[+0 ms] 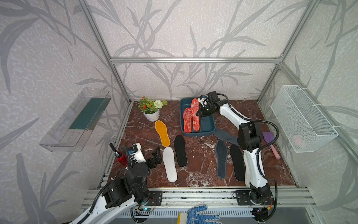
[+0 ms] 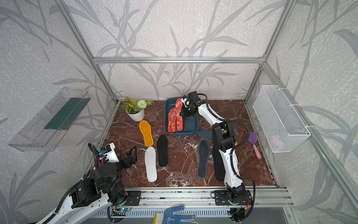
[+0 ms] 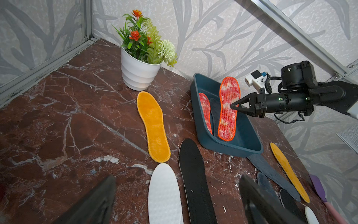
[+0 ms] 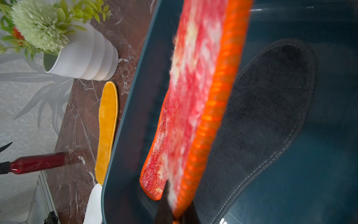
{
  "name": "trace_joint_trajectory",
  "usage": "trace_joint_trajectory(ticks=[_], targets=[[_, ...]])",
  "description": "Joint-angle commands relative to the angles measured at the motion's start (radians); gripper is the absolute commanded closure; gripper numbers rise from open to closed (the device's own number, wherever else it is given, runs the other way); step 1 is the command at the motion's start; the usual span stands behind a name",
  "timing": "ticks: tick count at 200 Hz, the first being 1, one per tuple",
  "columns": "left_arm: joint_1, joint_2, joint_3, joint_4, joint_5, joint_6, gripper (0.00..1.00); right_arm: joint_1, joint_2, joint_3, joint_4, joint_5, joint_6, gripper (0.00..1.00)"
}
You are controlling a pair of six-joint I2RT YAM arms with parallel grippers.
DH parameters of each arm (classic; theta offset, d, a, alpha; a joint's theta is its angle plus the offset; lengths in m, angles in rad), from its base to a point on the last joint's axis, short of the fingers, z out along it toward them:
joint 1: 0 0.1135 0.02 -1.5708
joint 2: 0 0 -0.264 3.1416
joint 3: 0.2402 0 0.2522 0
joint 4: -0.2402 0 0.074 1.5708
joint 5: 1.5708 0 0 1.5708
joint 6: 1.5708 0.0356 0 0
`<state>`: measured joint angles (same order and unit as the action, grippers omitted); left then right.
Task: Put the insoles into the storage box
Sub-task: Place the insole in the storage box.
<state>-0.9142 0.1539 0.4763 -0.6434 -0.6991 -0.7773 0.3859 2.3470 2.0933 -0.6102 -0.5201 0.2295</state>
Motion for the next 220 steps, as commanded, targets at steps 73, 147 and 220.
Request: trace_joint_trajectory(ticks=[73,147,220], targets=[[0.005,0.008,0.025,-0.011,-0.008,0.01,0.03,-0.004,0.128,0.177,-0.141,0.044,-0.062,1.0],[0.005,0.022,0.031,-0.007,-0.011,0.013,0.03,-0.004,0.189,0.228,-0.18,0.112,-0.083,1.0],[0.005,0.048,0.039,-0.001,-0.021,0.011,0.03,0.002,0.224,0.291,-0.239,0.159,-0.119,0.74]])
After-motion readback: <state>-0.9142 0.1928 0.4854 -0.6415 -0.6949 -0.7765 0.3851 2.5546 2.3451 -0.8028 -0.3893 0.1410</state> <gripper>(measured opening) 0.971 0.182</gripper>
